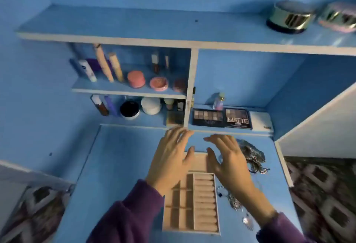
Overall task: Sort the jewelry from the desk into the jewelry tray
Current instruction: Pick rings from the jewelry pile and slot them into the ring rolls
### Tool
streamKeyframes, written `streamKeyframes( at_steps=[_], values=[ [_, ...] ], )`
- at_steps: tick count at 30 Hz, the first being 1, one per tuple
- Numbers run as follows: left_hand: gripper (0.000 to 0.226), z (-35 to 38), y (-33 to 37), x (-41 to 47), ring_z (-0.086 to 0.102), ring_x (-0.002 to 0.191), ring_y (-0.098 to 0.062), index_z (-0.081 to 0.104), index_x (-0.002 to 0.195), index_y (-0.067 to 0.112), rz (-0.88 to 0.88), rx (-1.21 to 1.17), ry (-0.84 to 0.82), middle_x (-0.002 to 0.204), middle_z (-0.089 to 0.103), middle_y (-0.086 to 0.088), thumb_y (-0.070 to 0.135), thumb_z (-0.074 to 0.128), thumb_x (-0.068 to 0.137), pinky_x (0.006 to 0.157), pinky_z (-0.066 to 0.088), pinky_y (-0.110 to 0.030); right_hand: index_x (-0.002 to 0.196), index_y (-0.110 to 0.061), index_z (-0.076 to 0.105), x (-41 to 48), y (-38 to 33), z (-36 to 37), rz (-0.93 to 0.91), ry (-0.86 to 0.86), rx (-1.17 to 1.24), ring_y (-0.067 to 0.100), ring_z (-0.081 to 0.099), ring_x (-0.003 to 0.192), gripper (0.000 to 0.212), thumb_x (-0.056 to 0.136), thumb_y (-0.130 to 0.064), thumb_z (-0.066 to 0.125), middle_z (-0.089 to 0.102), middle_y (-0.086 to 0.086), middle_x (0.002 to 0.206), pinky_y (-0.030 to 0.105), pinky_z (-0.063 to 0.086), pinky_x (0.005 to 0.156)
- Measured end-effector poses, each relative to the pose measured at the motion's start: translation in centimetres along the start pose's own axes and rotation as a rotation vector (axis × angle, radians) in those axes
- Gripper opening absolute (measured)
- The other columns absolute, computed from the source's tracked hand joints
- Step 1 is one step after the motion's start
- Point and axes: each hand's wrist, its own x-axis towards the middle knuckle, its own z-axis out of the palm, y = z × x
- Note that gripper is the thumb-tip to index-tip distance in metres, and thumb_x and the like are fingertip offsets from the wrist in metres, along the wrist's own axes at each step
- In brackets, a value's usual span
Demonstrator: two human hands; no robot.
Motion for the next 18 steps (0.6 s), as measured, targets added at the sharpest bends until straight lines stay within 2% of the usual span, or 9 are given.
streamKeyframes(
  at_steps=[2,4,7,9,11,14,18],
  values=[
    [0.035,3.2,-0.9,-2.9,0.043,0.119,-0.015,0.048,0.117,0.020,-0.077,0.018,-0.043,0.120,0.059,-0.001,0.031,0.043,0.085,0.097,0.046,-0.037,0.106,-0.014,0.063,-3.2,1.8,3.0,0.042,-0.064,-0.021,0.024,0.053,0.102,0.031,0.083,-0.024,0.045,0.063,0.005,0.107,0.032,0.045,0.086],
    [0.040,6.3,-2.1,-6.5,0.042,0.128,-0.017,0.048,0.124,0.020,-0.122,0.054,-0.169,0.131,0.054,0.000,0.034,0.040,0.088,0.101,0.044,-0.039,0.115,-0.017,0.058,-7.2,3.4,6.2,0.110,-0.171,-0.081,0.030,0.053,0.113,0.036,0.081,-0.024,0.049,0.061,0.009,0.119,0.041,0.050,0.090],
    [0.047,9.9,-4.3,-9.8,0.033,0.136,-0.022,0.042,0.133,0.019,-0.100,0.167,-0.246,0.144,0.042,-0.003,0.041,0.034,0.091,0.104,0.040,-0.043,0.128,-0.017,0.045,-10.7,4.9,10.0,0.093,-0.248,-0.176,0.034,0.043,0.126,0.051,0.078,-0.025,0.047,0.053,0.016,0.132,0.045,0.044,0.097],
    [0.052,11.5,-5.4,-11.2,0.024,0.140,-0.022,0.033,0.138,0.019,-0.096,0.212,-0.262,0.149,0.033,-0.003,0.045,0.027,0.094,0.108,0.033,-0.042,0.136,-0.016,0.038,-11.9,5.2,11.5,0.099,-0.224,-0.206,0.031,0.029,0.134,0.050,0.090,-0.036,0.038,0.044,0.018,0.141,0.044,0.028,0.106],
    [0.055,12.6,-5.9,-12.1,0.016,0.142,-0.022,0.026,0.142,0.018,-0.090,0.204,-0.262,0.153,0.024,-0.003,0.046,0.021,0.096,0.110,0.022,-0.040,0.139,-0.012,0.037,-12.5,5.5,12.5,0.079,-0.195,-0.217,0.029,0.022,0.138,0.054,0.096,-0.043,0.026,0.036,0.018,0.146,0.045,0.021,0.109],
    [0.055,13.5,-6.4,-12.7,0.016,0.143,-0.024,0.029,0.143,0.015,-0.045,0.250,-0.237,0.153,0.022,-0.006,0.046,0.022,0.097,0.108,0.024,-0.043,0.137,-0.009,0.041,-13.0,5.9,13.3,0.009,-0.134,-0.259,0.030,0.021,0.140,0.055,0.096,-0.043,0.027,0.033,0.019,0.147,0.044,0.017,0.112],
    [0.054,14.3,-6.8,-12.9,0.024,0.140,-0.027,0.043,0.136,0.014,-0.006,0.288,-0.154,0.149,0.032,-0.008,0.045,0.023,0.097,0.104,0.031,-0.044,0.134,-0.009,0.047,-13.1,6.3,14.2,-0.032,-0.034,-0.319,0.029,0.028,0.136,0.055,0.096,-0.042,0.025,0.038,0.020,0.144,0.043,0.022,0.109]
  ],
)
